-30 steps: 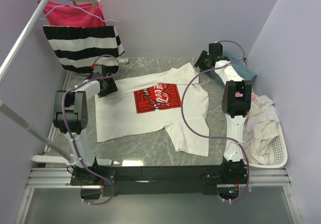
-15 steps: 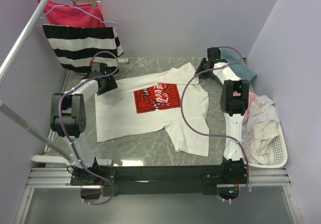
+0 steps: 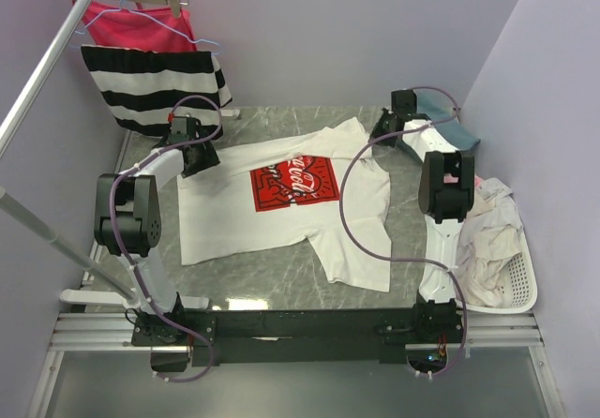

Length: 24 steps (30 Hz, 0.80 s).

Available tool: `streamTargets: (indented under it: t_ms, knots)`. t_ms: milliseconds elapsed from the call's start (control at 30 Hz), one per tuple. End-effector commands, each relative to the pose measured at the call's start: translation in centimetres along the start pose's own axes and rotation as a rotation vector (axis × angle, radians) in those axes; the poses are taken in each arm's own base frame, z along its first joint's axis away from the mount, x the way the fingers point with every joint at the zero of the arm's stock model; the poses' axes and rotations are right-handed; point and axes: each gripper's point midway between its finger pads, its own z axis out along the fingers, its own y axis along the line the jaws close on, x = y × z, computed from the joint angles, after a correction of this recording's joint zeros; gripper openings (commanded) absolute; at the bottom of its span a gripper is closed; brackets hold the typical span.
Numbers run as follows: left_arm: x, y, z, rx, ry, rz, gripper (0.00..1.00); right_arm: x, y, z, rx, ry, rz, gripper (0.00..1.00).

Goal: Fold and stack the t-shirts
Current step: Fold the flattened tshirt in 1/3 of the way

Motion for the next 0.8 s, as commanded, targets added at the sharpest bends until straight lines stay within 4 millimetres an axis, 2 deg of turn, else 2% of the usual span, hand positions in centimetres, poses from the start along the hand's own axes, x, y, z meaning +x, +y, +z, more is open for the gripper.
streamTargets:
  t_ms: [0,167,267,300,400,433,467,500,567,600,633,700,767]
  knots:
    - [-1.5,-1.2,-1.0,0.041,-0.042,-0.012,0.72,-3.1,2.8,-4.6,-0.085,-0.109,-0.047,0.00]
    - [-1.2,-1.3,-0.5,0.046,-0.023,-0.010,0.71,-0.7,3.6,-6.2,-0.127,-0.057,-0.099,0.00]
    - [-0.9,-1.3,-0.2,0.047,-0.012,-0.007,0.71,2.0,3.8,-6.7,-0.173,0.029,-0.134,0.00]
    - [-0.7,-1.3,-0.1,0.047,-0.006,-0.007,0.71,3.1,4.0,-6.8,-0.175,0.061,-0.149,0.00]
    - [-0.6,-1.3,0.1,0.043,0.001,-0.002,0.70,7.7,2.7,-7.1,-0.115,0.164,-0.187,0.00]
    - [-0.6,-1.3,0.2,0.041,0.003,0.000,0.70,9.7,1.3,-7.3,-0.075,0.203,-0.192,0.04]
    - [-0.5,-1.2,0.3,0.037,0.007,0.002,0.70,10.7,0.7,-7.5,-0.056,0.226,-0.186,0.13]
    - [-0.3,-1.2,0.4,0.038,0.010,0.005,0.70,13.0,-0.5,-7.7,-0.023,0.278,-0.180,0.18]
    - [-0.3,-1.2,0.6,0.039,0.014,0.005,0.70,13.6,-1.6,-8.9,0.045,0.258,-0.186,0.22]
    - [-0.2,-1.2,0.7,0.038,0.019,0.005,0.70,14.6,-2.7,-9.3,0.085,0.266,-0.179,0.27]
    - [-0.1,-1.2,0.8,0.040,0.021,0.007,0.70,13.6,-2.3,-10.4,0.085,0.210,-0.176,0.29]
    - [0.0,-1.2,1.0,0.038,0.026,0.006,0.70,11.8,-1.6,-11.9,0.077,0.116,-0.158,0.43]
    - [0.1,-1.3,1.1,0.044,0.030,0.005,0.70,10.0,-0.8,-12.3,0.062,0.045,-0.165,0.55]
